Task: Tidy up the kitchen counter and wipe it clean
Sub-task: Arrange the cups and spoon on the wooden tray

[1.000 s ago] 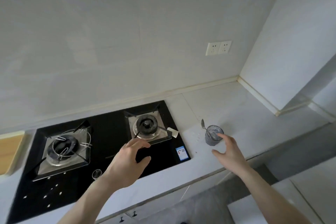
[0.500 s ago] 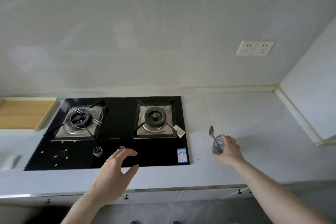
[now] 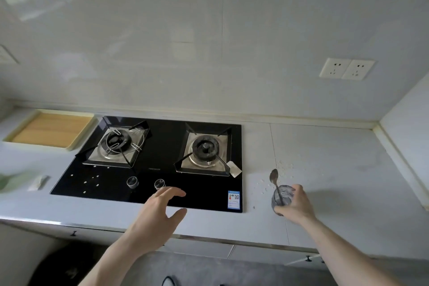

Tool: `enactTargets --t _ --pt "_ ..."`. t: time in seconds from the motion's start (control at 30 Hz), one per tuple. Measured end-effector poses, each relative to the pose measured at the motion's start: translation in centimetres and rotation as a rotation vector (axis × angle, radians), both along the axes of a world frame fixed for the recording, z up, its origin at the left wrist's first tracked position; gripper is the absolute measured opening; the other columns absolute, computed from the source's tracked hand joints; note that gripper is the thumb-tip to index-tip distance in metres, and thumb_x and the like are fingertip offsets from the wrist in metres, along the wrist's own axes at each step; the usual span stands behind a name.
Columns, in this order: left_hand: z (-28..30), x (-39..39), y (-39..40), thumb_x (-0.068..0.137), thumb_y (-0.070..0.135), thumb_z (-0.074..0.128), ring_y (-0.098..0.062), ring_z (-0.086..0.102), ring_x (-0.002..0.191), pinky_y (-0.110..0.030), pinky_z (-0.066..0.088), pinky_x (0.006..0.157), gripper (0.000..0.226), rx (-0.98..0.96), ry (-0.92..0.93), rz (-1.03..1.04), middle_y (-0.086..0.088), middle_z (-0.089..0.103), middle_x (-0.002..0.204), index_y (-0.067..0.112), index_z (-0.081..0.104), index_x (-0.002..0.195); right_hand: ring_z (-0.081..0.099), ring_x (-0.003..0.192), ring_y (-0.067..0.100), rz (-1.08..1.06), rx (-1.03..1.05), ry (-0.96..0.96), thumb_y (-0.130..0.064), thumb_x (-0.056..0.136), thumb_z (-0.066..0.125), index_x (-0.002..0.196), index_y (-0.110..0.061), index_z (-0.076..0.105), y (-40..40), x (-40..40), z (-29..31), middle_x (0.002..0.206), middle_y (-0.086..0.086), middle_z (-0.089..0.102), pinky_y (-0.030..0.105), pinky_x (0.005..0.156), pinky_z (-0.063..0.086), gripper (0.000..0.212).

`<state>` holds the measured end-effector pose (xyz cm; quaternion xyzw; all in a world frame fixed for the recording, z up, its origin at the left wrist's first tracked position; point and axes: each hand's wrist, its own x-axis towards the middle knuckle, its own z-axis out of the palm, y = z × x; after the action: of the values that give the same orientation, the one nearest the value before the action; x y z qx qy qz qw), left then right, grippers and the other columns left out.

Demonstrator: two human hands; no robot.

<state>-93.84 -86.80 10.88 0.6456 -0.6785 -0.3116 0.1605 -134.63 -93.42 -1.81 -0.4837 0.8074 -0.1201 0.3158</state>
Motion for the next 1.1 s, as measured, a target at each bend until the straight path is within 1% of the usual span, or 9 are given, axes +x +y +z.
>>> enactTargets --t 0.07,0.13,0.23,0.33,0.43,0.53,0.6,0.8,1.1 --pt "0.1 -0.5 -0.1 0.097 0.039 0.065 -0.004 0.056 0.115 -0.018 0.046 0.084 0.035 -0.005 -0.003 -0.007 0.031 0.048 0.134 0.043 0.056 0.131 0.061 0.095 0.016 0.035 -0.039 -0.046 -0.043 0.051 0.088 0.122 -0.025 0.039 0.8 0.8 0.8 0.115 -0.004 0.057 0.03 0.078 0.053 0.088" --pt "0.1 -1.1 -0.2 0.097 0.039 0.065 0.0 0.05 0.124 -0.019 0.048 0.09 0.037 -0.011 -0.002 -0.016 0.03 0.049 0.134 0.041 0.057 0.132 0.062 0.095 0.011 0.063 -0.089 -0.124 -0.048 0.052 0.09 0.124 -0.028 0.039 1.5 2.1 2.1 0.114 -0.008 0.058 0.029 0.078 0.053 0.09" --pt "0.4 -1.7 -0.1 0.097 0.039 0.065 0.003 0.047 0.127 -0.019 0.048 0.095 0.038 -0.002 0.006 -0.013 0.028 0.05 0.135 0.04 0.056 0.134 0.062 0.1 0.007 0.19 -0.101 -0.198 -0.052 0.051 0.09 0.125 -0.036 0.037 2.0 4.7 4.4 0.116 -0.013 0.057 0.03 0.083 0.053 0.093" --pt "1.1 -1.5 -0.1 0.098 0.039 0.064 0.001 0.048 0.128 -0.018 0.048 0.094 0.038 -0.009 0.029 0.041 0.026 0.05 0.135 0.037 0.056 0.135 0.063 0.101 0.006 0.331 -0.113 -0.235 -0.054 0.047 0.089 0.124 -0.04 0.037 2.0 8.0 6.5 0.116 -0.018 0.059 0.033 0.086 0.055 0.094" --pt "1.9 -0.3 0.4 0.099 0.038 0.063 0.002 0.048 0.126 -0.011 0.041 0.09 0.038 -0.01 0.023 0.111 0.025 0.049 0.135 0.036 0.056 0.136 0.061 0.102 0.004 0.444 -0.12 -0.269 -0.05 0.05 0.089 0.125 -0.044 0.035 2.1 11.4 8.2 0.116 -0.023 0.056 0.029 0.084 0.053 0.092" --pt "2.3 3.0 2.3 0.099 0.039 0.062 0.001 0.049 0.125 -0.017 0.04 0.1 0.037 -0.017 0.023 0.197 0.025 0.049 0.137 0.039 0.055 0.136 0.06 0.101 0.0 0.567 -0.124 -0.303 -0.045 0.054 0.09 0.122 -0.046 0.036 2.5 15.7 9.5 0.114 -0.025 0.056 0.02 0.081 0.05 0.086" --pt "2.5 5.6 3.8 0.099 0.04 0.062 0.002 0.049 0.126 -0.022 0.043 0.103 0.034 -0.021 0.028 0.259 0.026 0.05 0.134 0.042 0.056 0.132 0.061 0.101 -0.001 0.646 -0.134 -0.297 -0.045 0.052 0.088 0.119 -0.046 0.039 2.7 18.5 10.1 0.113 -0.022 0.058 0.021 0.081 0.053 0.083" --pt "2.9 15.3 10.1 0.095 0.041 0.067 0.005 0.055 0.118 -0.026 0.05 0.101 0.029 -0.062 0.04 0.489 0.03 0.057 0.127 0.044 0.061 0.123 0.062 0.099 0.002 0.806 -0.115 -0.293 -0.048 0.049 0.085 0.119 -0.044 0.04 2.7 28.7 11.4 0.112 -0.019 0.059 0.029 0.085 0.055 0.083" --pt "4.3 30.7 19.2 0.094 0.035 0.069 0.007 0.06 0.11 -0.017 0.048 0.093 0.025 -0.099 0.077 0.723 0.033 0.059 0.12 0.048 0.063 0.114 0.057 0.105 0.003 0.904 -0.125 -0.334 -0.047 0.049 0.085 0.122 -0.045 0.038 6.1 46.5 11.6 0.115 -0.02 0.057 0.029 0.089 0.053 0.087"
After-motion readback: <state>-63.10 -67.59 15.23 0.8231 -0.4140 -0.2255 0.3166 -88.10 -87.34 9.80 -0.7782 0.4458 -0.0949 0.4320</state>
